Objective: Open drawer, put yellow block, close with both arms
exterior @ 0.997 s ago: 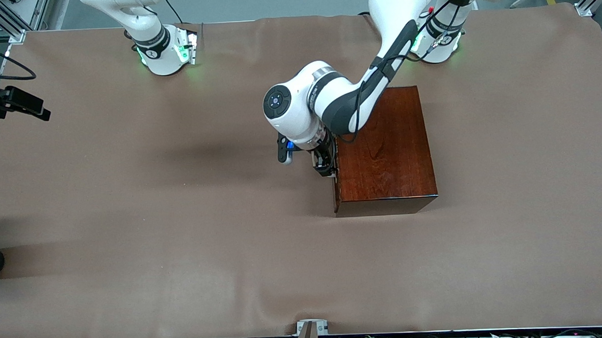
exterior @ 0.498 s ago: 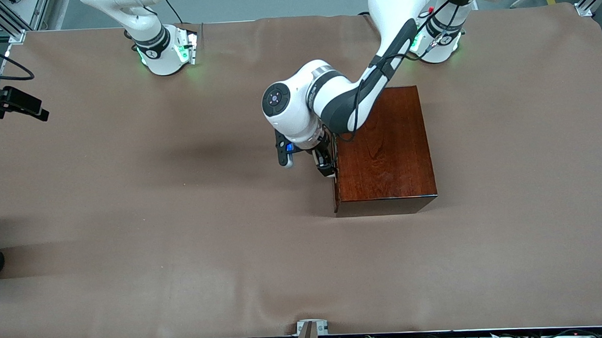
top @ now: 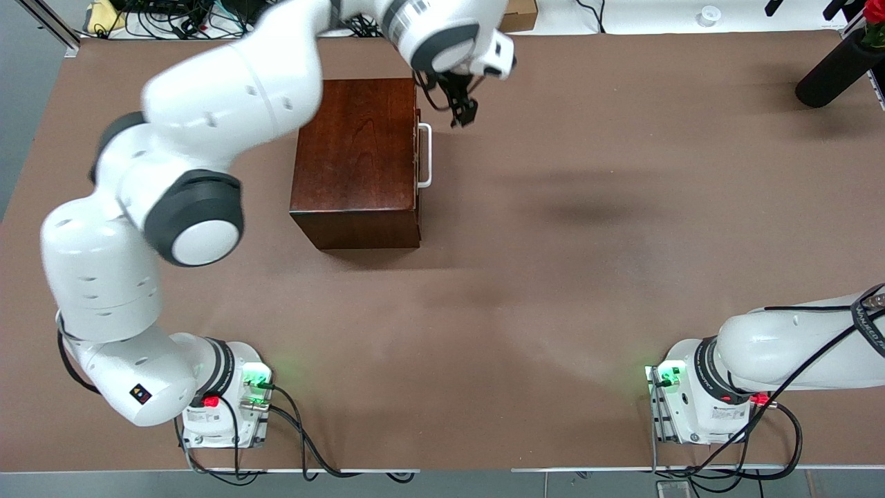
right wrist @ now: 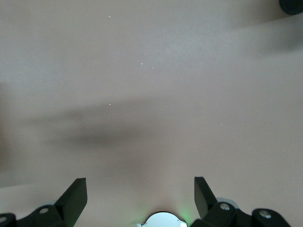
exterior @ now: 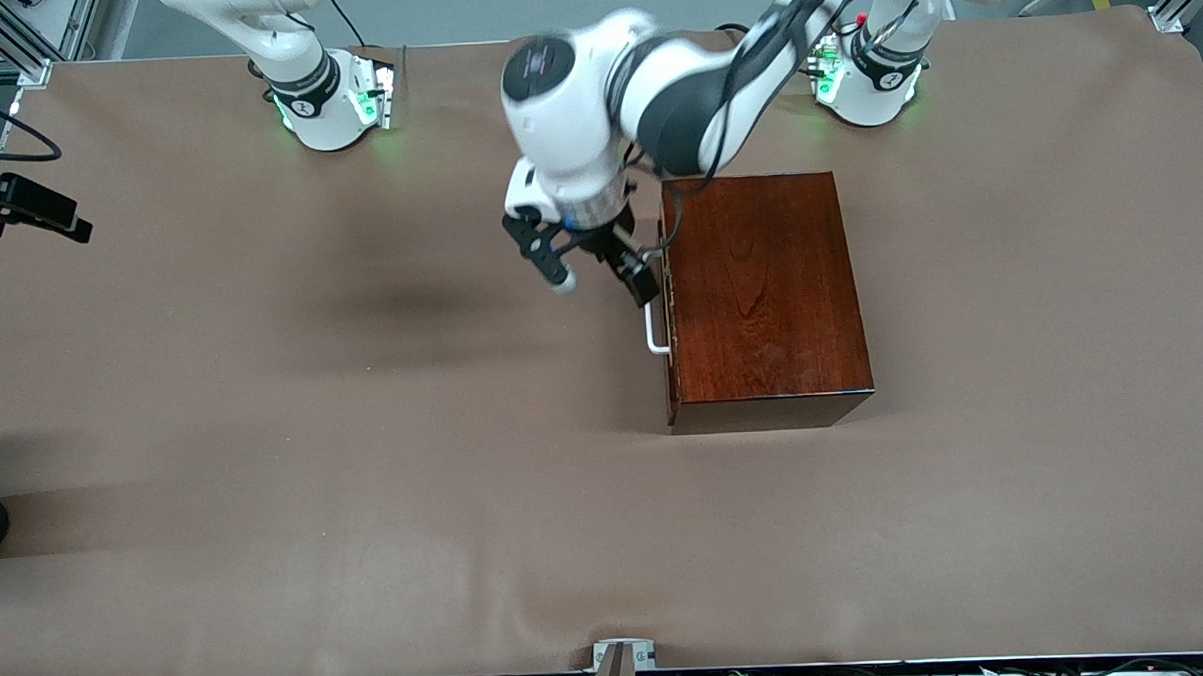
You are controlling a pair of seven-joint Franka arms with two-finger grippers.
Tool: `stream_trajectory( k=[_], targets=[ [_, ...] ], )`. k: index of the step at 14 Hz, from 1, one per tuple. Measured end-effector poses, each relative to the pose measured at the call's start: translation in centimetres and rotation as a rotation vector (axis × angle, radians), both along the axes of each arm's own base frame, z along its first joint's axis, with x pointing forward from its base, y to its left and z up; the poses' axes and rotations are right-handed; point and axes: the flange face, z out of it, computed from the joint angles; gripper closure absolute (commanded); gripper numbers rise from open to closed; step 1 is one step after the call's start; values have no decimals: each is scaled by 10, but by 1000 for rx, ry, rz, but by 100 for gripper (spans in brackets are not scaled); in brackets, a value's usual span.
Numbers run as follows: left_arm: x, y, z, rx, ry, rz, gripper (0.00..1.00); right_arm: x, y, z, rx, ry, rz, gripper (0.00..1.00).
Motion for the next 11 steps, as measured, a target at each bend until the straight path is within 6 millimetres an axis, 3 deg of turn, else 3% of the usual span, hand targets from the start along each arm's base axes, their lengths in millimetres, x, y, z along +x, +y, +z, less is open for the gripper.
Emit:
stream_trajectory(
  k=[3, 6, 8, 11],
  targets=[
    [11, 66, 80, 1, -40, 223, 0, 0, 5, 0, 1, 1, 9, 0],
    [43, 170, 143, -44, -44, 503, 0, 0, 9, 1, 2, -1, 16, 0],
    [68, 249, 168, -106, -5, 652, 0, 0, 7, 1, 2, -2, 12, 0],
    [94, 347, 172, -160, 59, 833, 0, 0, 0, 1, 2, -2, -1, 0]
  ],
)
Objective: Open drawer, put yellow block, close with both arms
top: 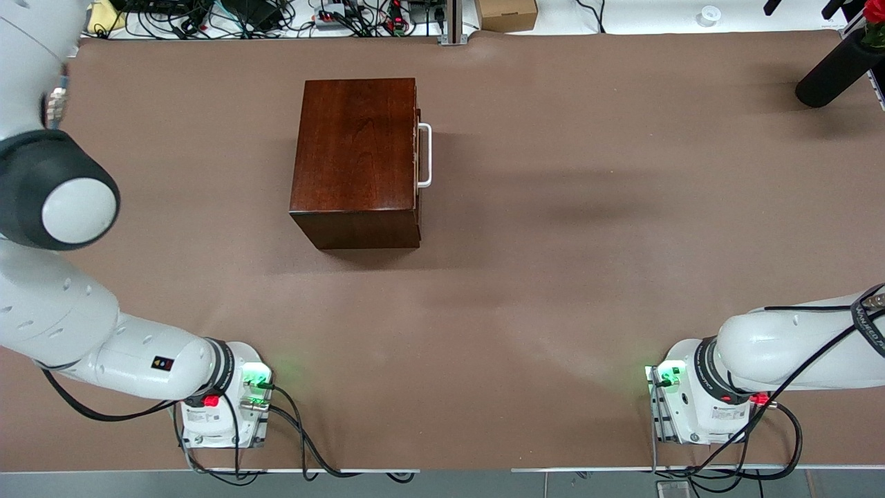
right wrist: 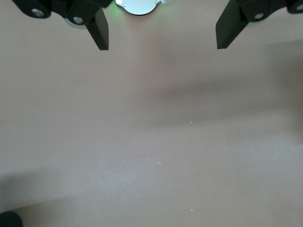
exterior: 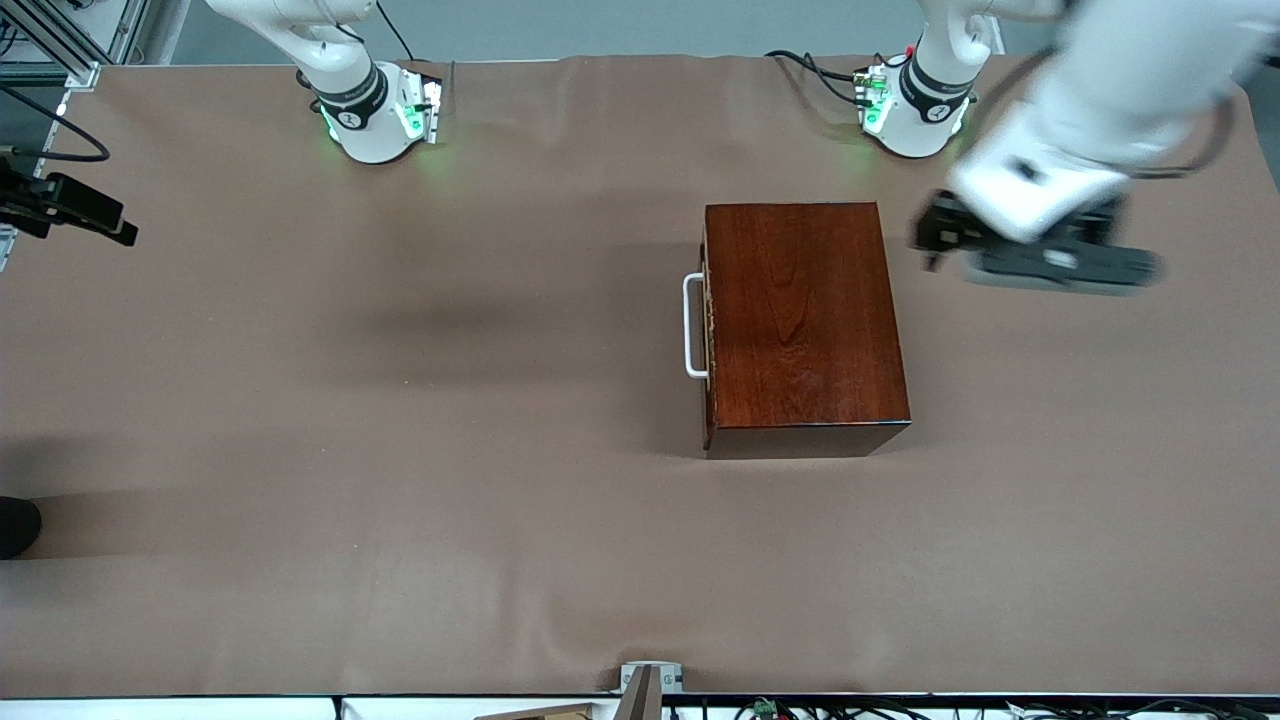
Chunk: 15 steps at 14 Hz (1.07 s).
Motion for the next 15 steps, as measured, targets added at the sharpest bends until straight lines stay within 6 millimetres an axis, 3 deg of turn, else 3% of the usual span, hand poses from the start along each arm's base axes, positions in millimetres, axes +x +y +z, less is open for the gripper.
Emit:
stream_trajectory(
  k=[3, 9, 15],
  targets=[
    [0, 55, -2, -54, 36, 99, 0, 0, -1, 0, 0, 0, -3, 0],
    [-41, 108, -5, -83, -2, 201, 0, 0, -3, 0, 0, 0, -6, 0],
    [-41, 114, -10, -91, -16, 185, 0, 0, -3, 0, -1, 0, -6, 0]
  ],
)
